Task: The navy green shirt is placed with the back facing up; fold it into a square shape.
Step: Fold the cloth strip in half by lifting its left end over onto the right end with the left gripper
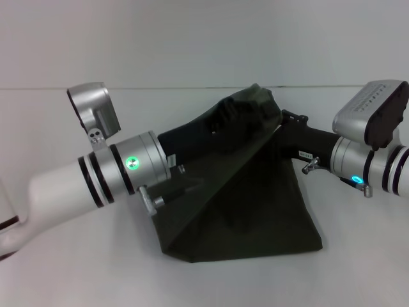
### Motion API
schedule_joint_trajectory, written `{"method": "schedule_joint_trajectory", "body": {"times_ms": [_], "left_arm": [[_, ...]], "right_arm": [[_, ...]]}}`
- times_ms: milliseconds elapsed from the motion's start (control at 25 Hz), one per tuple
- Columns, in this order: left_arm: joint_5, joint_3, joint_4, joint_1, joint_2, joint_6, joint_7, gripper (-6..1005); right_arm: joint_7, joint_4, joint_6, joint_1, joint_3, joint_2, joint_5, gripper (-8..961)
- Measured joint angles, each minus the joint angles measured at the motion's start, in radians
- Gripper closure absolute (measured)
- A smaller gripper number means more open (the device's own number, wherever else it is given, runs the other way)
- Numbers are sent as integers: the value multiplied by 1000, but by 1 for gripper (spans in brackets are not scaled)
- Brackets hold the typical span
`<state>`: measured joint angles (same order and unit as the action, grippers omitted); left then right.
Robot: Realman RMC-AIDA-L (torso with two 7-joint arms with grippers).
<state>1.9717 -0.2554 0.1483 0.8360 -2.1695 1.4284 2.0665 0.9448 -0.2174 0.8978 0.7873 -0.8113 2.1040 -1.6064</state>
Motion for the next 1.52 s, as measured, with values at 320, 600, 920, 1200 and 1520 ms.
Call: {"method": "schedule_joint_trajectory", "body": {"times_ms": [320, 600, 920, 1200, 1520], "left_arm": [[11, -14, -67, 6, -4, -80, -63, 984], [12, -22, -133, 6, -6, -147, -110, 985], [12, -23, -184, -5, -8, -196, -130, 985], [12, -21, -187, -6, -7, -197, -139, 985], [7, -16, -177, -6, -3, -189, -139, 984]], "right_arm": [[-6, -2, -63, 8, 7, 0, 8, 40], [-10, -10, -105, 1, 8, -1, 87, 41], [-11, -45, -116, -48, 8, -5, 189, 41], [-11, -49, -110, -53, -1, -5, 194, 39], [-3, -50, -95, -71, -41, -7, 194, 40]]}}
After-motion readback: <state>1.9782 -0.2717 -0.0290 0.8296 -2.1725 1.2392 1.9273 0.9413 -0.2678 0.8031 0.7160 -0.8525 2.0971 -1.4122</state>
